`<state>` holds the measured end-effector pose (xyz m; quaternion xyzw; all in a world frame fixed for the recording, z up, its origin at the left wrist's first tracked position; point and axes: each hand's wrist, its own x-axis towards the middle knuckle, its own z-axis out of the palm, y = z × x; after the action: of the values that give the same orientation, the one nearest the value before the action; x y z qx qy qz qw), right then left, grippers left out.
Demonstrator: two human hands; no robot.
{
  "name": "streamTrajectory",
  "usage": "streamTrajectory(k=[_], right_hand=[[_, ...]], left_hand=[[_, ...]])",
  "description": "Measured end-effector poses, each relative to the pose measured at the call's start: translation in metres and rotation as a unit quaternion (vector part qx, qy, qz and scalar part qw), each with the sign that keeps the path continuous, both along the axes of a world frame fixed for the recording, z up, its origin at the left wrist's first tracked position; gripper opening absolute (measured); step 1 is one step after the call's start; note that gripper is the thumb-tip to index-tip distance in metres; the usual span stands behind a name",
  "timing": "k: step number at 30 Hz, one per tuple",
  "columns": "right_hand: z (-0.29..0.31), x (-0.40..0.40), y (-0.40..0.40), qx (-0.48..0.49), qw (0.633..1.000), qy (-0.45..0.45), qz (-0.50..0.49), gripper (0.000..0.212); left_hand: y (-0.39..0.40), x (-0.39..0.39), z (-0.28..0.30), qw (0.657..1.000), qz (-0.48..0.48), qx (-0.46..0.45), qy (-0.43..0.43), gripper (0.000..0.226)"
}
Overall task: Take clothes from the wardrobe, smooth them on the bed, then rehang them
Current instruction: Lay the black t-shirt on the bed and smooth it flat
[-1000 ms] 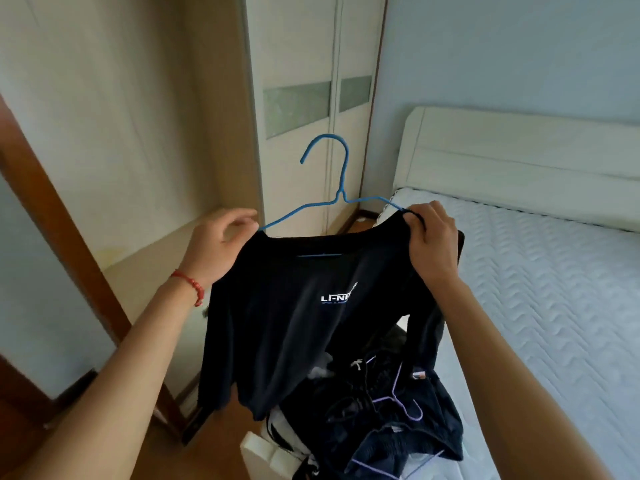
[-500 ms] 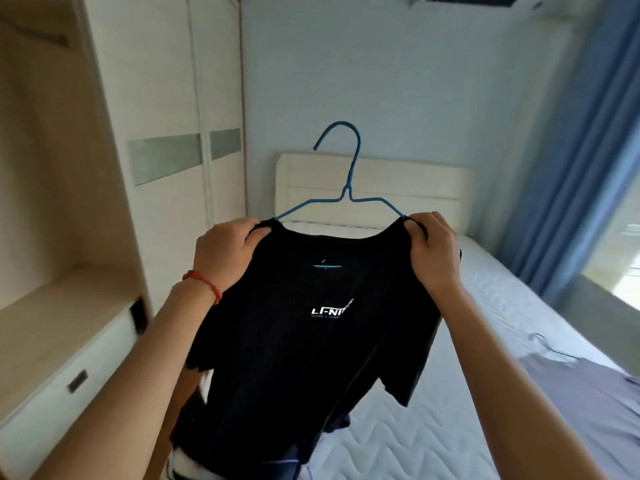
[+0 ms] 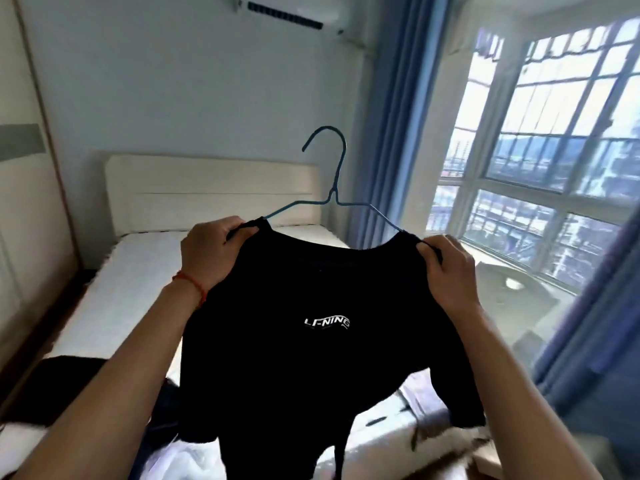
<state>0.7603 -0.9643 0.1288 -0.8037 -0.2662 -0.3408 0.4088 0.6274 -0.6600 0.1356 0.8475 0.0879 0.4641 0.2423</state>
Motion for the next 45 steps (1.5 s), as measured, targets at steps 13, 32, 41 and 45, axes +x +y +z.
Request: streamTrajectory(k=[13, 32, 41, 45], right_hand=[[-0.033, 0.109, -0.056, -0.009, 0.996, 0.035, -0.085, 0.014], [-0.186, 0.381, 0.011, -0.067, 0.97, 0.233, -0.019, 0.004], [-0.229, 0.554, 0.049, -0.117, 0.939, 0.309, 0.09, 0.008], [-0.247, 0.615, 0.079, -0.145, 0.923, 0.33, 0.136, 0.009]], left_hand=[[-0.047, 0.16, -0.041, 0.991, -0.109, -0.065, 0.05, 0.03], [0.017, 0.377, -0.207, 0.949, -0.082, -0.204, 0.227, 0.015], [0.01, 0.492, -0.249, 0.939, 0.076, -0.227, 0.248, 0.014], [0.026, 0.532, -0.263, 0.926, 0.131, -0.235, 0.266, 0.007]])
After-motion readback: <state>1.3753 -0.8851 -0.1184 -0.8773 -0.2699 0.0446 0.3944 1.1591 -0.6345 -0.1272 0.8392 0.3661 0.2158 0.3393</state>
